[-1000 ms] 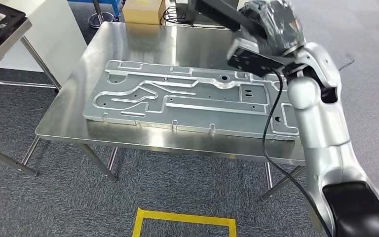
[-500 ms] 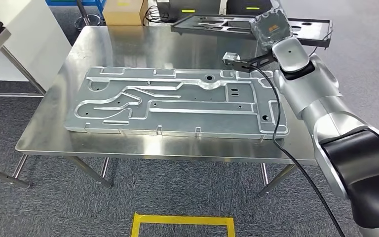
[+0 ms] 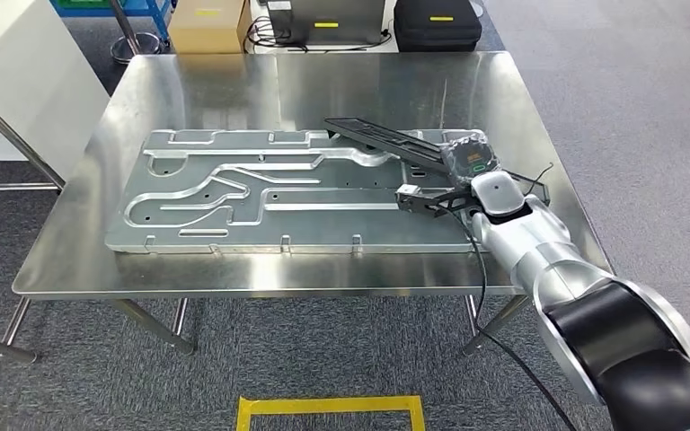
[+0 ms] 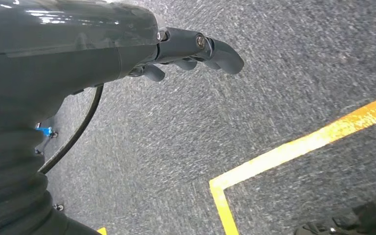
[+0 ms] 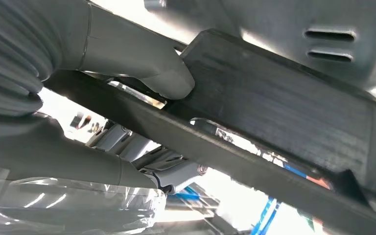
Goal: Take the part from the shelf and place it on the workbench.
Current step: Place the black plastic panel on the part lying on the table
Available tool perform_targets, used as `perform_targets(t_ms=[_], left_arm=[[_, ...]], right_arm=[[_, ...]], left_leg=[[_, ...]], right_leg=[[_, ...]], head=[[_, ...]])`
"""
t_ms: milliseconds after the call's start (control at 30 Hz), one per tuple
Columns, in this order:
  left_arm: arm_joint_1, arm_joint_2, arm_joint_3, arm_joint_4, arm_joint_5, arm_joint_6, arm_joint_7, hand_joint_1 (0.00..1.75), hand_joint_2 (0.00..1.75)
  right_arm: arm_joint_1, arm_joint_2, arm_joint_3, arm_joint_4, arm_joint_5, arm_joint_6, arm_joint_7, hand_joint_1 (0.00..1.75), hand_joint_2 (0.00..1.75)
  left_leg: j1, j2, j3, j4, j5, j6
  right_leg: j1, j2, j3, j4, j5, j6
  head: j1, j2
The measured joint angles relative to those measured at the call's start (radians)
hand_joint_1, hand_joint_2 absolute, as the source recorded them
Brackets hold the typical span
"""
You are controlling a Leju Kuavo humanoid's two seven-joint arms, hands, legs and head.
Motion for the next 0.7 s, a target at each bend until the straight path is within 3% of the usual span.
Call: perform_targets(t_ms=[67,100,167,233,300,367,400,433,500,567,600,700], left_arm=[[-0.002,0.003,0.0,0.0,0.0,0.0,0.0,0.0,1.75],[-0.003,0.005,0.0,0.0,0.0,0.0,0.0,0.0,1.75],[-0.004,0.007,-0.001,0.0,-0.002,0.0,0.001,0.0,1.75],[-0.004,0.008,-0.004,0.0,-0.005,-0.001,0.006,0.0,1.75],[-0.005,0.009,-0.006,0.0,-0.009,-0.005,0.014,0.0,1.75],[-0.005,0.009,-0.008,0.0,-0.009,-0.008,0.018,0.0,0.87],[-0.007,0.009,-0.008,0.0,-0.006,-0.007,0.018,0.0,0.44],[-0.009,0.009,-0.008,0.0,-0.002,-0.005,0.019,0.0,0.0],[-0.015,0.009,-0.008,0.0,0.004,0.0,0.028,0.0,0.0],[-0.022,0.011,-0.008,0.0,0.005,0.004,0.041,0.0,0.0],[-0.025,0.012,-0.008,0.0,0.004,0.005,0.046,0.0,0.0],[-0.026,0.012,-0.008,0.0,0.009,0.007,0.052,0.0,0.0]], right_arm=[[0.005,0.016,-0.005,0.01,-0.002,-0.004,0.002,1.75,1.75],[0.006,0.021,-0.008,0.014,-0.003,-0.006,0.002,1.75,1.75],[0.006,0.026,-0.011,0.018,-0.003,-0.008,0.002,0.87,0.87],[0.003,0.027,-0.014,0.019,-0.003,-0.009,0.002,0.0,0.0],[0.003,0.026,-0.018,0.02,-0.003,-0.009,0.004,0.0,0.0],[0.004,0.021,-0.02,0.021,-0.002,-0.009,0.006,0.0,0.0],[0.004,0.02,-0.02,0.021,-0.001,-0.009,0.007,0.0,0.0],[0.004,0.019,-0.022,0.021,0.0,-0.009,0.008,0.0,0.0],[0.001,0.017,-0.027,0.02,0.0,-0.01,0.009,0.0,0.0],[-0.004,0.013,-0.035,0.02,0.0,-0.012,0.009,0.0,0.0],[-0.006,0.011,-0.038,0.02,0.001,-0.012,0.009,0.0,0.0],[-0.011,0.009,-0.044,0.02,0.003,-0.015,0.008,0.0,0.0]], left_leg=[[-0.003,0.001,-0.002,0.023,-0.015,-0.014],[-0.004,0.0,-0.002,0.028,-0.019,-0.02],[-0.001,0.0,-0.001,0.033,-0.026,-0.028],[0.004,-0.005,-0.013,0.069,-0.054,-0.034],[0.007,-0.014,-0.055,0.178,-0.114,-0.037],[0.007,-0.02,-0.105,0.304,-0.163,-0.035],[0.006,-0.021,-0.113,0.329,-0.164,-0.032],[0.005,-0.021,-0.104,0.315,-0.147,-0.026],[-0.003,-0.016,-0.041,0.19,-0.083,-0.004],[-0.015,-0.002,0.016,0.077,-0.049,0.016],[-0.02,0.003,0.028,0.051,-0.049,0.021],[-0.018,0.001,0.039,0.017,-0.043,0.021]], right_leg=[[0.0,0.012,0.027,-0.064,0.027,-0.008],[0.003,0.018,0.025,-0.061,0.024,-0.018],[0.006,0.019,0.027,-0.06,0.022,-0.036],[0.004,0.019,0.032,-0.06,0.022,-0.049],[0.005,0.019,0.035,-0.061,0.023,-0.057],[0.01,0.019,0.035,-0.06,0.024,-0.061],[0.013,0.019,0.035,-0.06,0.024,-0.063],[0.016,0.02,0.036,-0.06,0.024,-0.063],[0.021,0.022,0.04,-0.061,0.025,-0.064],[0.025,0.018,0.04,-0.062,0.028,-0.06],[0.024,0.015,0.038,-0.063,0.03,-0.056],[0.026,0.008,0.036,-0.069,0.036,-0.038]], head=[[-0.001,0.0],[-0.001,0.0],[-0.002,0.0],[-0.002,0.0],[-0.002,0.0],[-0.002,0.0],[-0.002,0.0],[-0.002,0.0],[-0.002,0.0],[-0.002,0.0],[-0.002,0.0],[-0.002,0.0]])
